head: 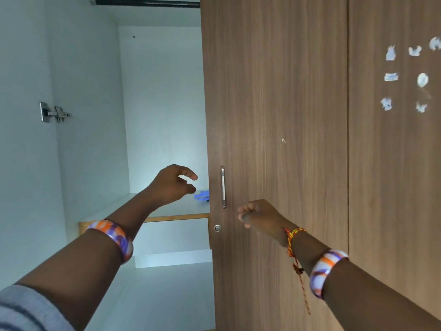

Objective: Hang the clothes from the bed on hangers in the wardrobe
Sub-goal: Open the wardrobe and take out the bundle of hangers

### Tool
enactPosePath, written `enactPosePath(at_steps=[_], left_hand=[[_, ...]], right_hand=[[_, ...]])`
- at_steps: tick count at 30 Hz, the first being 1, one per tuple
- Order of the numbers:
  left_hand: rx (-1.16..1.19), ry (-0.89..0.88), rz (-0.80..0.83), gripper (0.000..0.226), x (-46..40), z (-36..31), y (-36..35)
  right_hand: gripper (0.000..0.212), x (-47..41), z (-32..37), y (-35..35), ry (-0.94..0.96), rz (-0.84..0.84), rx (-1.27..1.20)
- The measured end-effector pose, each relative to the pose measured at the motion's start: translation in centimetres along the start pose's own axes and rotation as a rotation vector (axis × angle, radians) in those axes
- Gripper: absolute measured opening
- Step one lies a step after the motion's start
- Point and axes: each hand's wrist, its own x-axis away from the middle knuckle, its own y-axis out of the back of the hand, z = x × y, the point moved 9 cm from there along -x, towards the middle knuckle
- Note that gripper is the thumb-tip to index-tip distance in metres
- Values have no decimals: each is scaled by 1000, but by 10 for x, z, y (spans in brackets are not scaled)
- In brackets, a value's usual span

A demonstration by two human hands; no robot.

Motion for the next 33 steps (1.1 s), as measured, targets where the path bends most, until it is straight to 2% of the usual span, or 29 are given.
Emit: enactPosePath(at_steps=[4, 7, 8, 10, 13, 16, 19, 26, 27, 31, 33], left_hand=[[95, 72, -34, 27, -22, 24, 4], [73, 20, -17, 27, -38, 40, 0], [76, 10, -3, 28, -42, 47, -2], [96, 12, 22, 30, -50, 63, -5], [147, 49, 40, 28, -59, 82, -7], [188, 129, 38, 27, -63, 97, -12], [218, 183, 71, 24, -59, 101, -25], [266, 142, 98, 19, -36, 49, -59], [273, 112, 97, 25, -30, 34, -66], [339, -17, 109, 70, -3, -36, -97], [414, -90, 136, 83, 10, -75, -117]], right_hand=[[31, -76, 7, -29, -78, -12, -187], [54, -139, -1, -42, -164, -133, -326], [54, -159, -8, -45, -193, -189, -373], [48, -190, -20, -53, -244, -272, -446], [35, -212, -33, -60, -255, -378, -373], [19, -212, -37, -68, -165, -345, -436], [18, -200, -35, -65, -58, -261, -407], [22, -112, -29, -38, 3, -331, -520], [20, -95, -29, -29, 10, -337, -551], [10, -15, -31, 16, 81, -364, -664], [11, 28, -33, 51, 141, -410, -707]])
